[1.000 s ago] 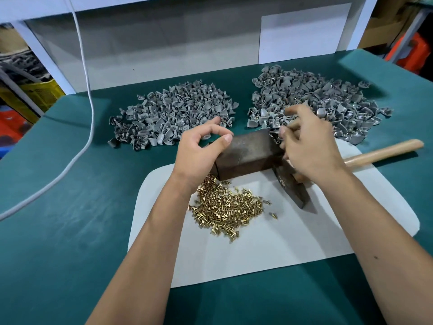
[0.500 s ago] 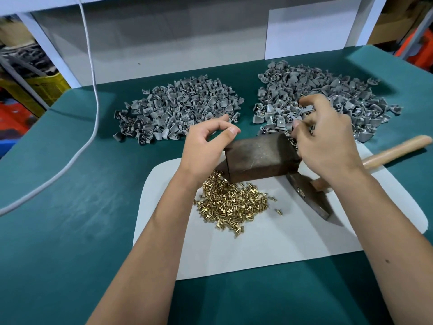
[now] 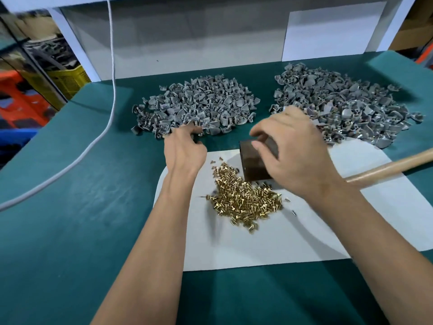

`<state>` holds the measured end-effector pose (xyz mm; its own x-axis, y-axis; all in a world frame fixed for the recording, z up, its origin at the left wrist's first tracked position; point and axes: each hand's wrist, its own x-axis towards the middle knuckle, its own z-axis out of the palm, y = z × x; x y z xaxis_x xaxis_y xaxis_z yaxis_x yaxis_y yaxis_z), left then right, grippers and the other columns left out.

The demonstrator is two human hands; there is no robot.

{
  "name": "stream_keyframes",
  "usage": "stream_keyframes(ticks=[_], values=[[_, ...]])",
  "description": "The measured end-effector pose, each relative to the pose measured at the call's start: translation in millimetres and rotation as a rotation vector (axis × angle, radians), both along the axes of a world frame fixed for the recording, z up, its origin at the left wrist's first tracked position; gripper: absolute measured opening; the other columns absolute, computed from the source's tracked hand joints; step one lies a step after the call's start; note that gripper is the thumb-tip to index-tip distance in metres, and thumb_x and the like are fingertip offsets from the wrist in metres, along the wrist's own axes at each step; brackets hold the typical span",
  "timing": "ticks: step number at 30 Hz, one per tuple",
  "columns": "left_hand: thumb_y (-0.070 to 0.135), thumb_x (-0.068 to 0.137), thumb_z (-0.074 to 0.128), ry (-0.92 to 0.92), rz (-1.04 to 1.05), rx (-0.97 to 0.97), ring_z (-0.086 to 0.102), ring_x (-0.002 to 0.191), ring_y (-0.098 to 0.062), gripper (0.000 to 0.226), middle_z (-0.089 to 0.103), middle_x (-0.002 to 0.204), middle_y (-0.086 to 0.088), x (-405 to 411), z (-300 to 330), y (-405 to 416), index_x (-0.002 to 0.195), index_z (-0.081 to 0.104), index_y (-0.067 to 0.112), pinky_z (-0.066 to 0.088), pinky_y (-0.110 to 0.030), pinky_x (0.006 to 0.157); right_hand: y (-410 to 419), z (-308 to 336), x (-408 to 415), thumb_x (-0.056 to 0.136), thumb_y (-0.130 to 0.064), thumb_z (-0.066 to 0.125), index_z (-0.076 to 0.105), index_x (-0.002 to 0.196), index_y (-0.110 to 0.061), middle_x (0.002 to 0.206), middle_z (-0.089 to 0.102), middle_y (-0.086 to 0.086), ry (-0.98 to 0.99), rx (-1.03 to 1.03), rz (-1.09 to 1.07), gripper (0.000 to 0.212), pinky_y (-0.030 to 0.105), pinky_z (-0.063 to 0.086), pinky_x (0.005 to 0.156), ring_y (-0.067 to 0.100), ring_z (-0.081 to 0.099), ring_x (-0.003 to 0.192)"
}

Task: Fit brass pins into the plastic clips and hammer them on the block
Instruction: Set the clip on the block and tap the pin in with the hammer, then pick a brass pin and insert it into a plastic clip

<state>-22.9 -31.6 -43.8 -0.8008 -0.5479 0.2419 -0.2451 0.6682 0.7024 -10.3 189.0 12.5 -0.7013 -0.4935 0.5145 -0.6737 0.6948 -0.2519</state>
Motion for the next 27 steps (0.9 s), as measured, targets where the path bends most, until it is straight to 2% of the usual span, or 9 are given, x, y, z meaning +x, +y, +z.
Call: stream_keyframes(ticks=[3,8,12,15,17,20,23,25,27], values=[[-0.002,0.081,0.068,0.000,-0.005,-0.051,0.069,0.093,-0.027,0.033,0.077,0.102,-0.003,0,-1,-6,0.102,0.080,0.020,0.058,-0.035,0.078,-30,3,6,0.097,-0.035,0.061,0.069,0.106,-0.028,0.104,0.070,-0.007,-0.038,0.228,0.070,0.014,0.043,0.043,0.096,0.017,0.049,0.104],[0.003,0.076,0.080,0.011,-0.009,-0.024,0.067,0.085,-0.025,0.020,0.069,0.082,0.003,1,3,-11,0.089,0.078,0.019,0.055,-0.031,0.073,-73,3,1,0.094,-0.024,0.064,0.061,0.095,-0.026,0.097,0.065,0.000,-0.088,0.416,-0.056,0.004,0.047,0.039,0.094,0.026,0.051,0.110],[0.002,0.073,0.081,-0.002,-0.022,0.018,0.070,0.085,-0.023,0.024,0.073,0.086,-0.002,2,5,-16,0.090,0.071,0.016,0.058,-0.039,0.077,-93,7,-9,0.089,-0.016,0.070,0.046,0.084,-0.025,0.074,0.039,0.000,-0.195,0.531,-0.160,0.027,0.055,0.034,0.102,0.032,0.054,0.103],[0.001,0.070,0.084,0.011,-0.050,0.082,0.071,0.094,-0.023,0.036,0.074,0.099,-0.004,3,6,-18,0.101,0.069,0.015,0.059,-0.039,0.083,-101,5,-13,0.084,-0.005,0.067,0.037,0.071,-0.020,0.068,0.034,-0.001,-0.265,0.562,-0.145,0.036,0.058,0.030,0.104,0.030,0.047,0.082],[0.008,0.069,0.089,0.003,-0.065,0.134,0.071,0.095,-0.021,0.043,0.074,0.103,-0.004,3,7,-18,0.108,0.072,0.013,0.059,-0.034,0.084,-104,2,-15,0.083,-0.002,0.065,0.034,0.069,-0.021,0.068,0.036,-0.002,-0.276,0.553,-0.129,0.040,0.058,0.030,0.104,0.030,0.046,0.077],[0.015,0.068,0.090,-0.035,-0.053,0.148,0.070,0.080,-0.017,0.029,0.074,0.085,-0.003,4,11,-17,0.095,0.079,0.013,0.053,-0.021,0.064,-106,0,-20,0.084,-0.002,0.064,0.034,0.070,-0.022,0.070,0.036,-0.003,-0.305,0.548,-0.122,0.039,0.058,0.031,0.103,0.030,0.047,0.078],[0.008,0.070,0.081,-0.066,-0.020,0.084,0.065,0.071,-0.028,0.006,0.070,0.068,-0.015,5,14,-14,0.074,0.078,0.005,0.056,-0.033,0.062,-108,3,-22,0.083,0.002,0.062,0.034,0.068,-0.021,0.070,0.039,-0.001,-0.325,0.586,-0.090,0.039,0.058,0.031,0.102,0.029,0.045,0.078],[0.003,0.069,0.075,-0.101,-0.007,0.024,0.064,0.073,-0.032,0.008,0.070,0.075,-0.021,6,14,-13,0.076,0.075,-0.002,0.058,-0.040,0.065,-107,2,-22,0.082,0.004,0.059,0.036,0.068,-0.019,0.069,0.041,0.000,-0.290,0.613,-0.056,0.036,0.057,0.031,0.100,0.029,0.045,0.077],[0.002,0.071,0.072,-0.121,-0.001,-0.025,0.066,0.080,-0.032,0.007,0.071,0.078,-0.017,8,14,-12,0.078,0.074,0.002,0.055,-0.036,0.064,-105,1,-22,0.082,0.005,0.056,0.036,0.067,-0.019,0.068,0.040,-0.001,-0.226,0.615,-0.017,0.035,0.057,0.031,0.100,0.029,0.046,0.075]])
